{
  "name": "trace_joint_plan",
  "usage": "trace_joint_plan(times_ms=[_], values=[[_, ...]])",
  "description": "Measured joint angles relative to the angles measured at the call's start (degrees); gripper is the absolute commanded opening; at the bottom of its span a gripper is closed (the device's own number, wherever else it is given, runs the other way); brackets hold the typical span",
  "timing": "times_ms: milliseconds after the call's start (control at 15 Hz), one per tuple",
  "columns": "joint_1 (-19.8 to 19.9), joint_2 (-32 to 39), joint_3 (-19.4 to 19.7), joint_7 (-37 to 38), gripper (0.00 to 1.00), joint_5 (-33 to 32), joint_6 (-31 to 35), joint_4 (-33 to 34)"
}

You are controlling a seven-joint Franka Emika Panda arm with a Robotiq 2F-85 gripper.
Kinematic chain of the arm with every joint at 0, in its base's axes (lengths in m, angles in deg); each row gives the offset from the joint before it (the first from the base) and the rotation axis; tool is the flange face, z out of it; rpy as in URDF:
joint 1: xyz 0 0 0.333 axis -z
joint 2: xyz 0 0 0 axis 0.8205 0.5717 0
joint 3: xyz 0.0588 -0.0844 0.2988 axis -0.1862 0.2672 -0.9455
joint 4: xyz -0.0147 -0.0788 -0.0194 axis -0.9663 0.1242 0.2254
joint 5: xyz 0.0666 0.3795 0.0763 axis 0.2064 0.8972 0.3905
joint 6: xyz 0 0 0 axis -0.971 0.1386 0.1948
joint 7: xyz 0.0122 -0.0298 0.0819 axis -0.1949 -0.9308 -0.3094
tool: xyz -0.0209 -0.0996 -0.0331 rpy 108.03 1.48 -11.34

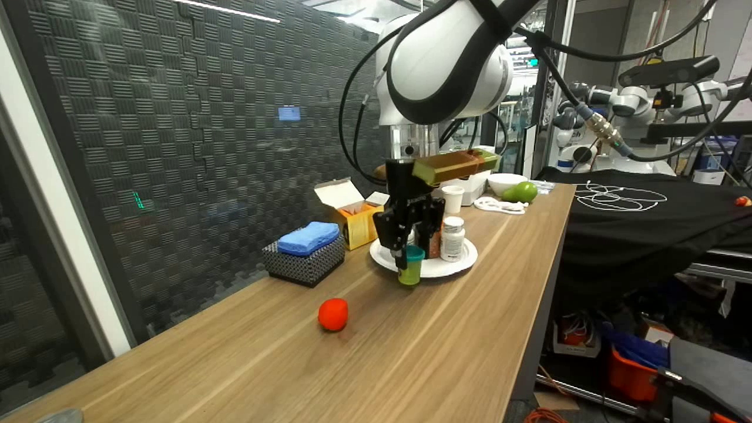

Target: Pick up all the objects surrounding the white plate and arrange them on the plate

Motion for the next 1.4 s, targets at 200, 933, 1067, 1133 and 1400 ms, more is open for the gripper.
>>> trace_joint_plan(times_ms=[200, 933, 1067, 1133, 1400], values=[[1.3, -0.5, 0.4, 0.0, 0.28, 3.1, 0.0, -0.3], [4.6, -0.7, 4.2, 2.1, 0.28, 6.7, 0.0, -0.4], [4.6, 0.0, 4.6, 2.7, 0.28, 6.6, 0.0, -0.4], [4.6, 0.4, 4.7, 3.1, 0.28, 6.5, 0.0, -0.4], [4.6, 1.2, 4.8, 5.4, 0.28, 4.1, 0.0, -0.2]])
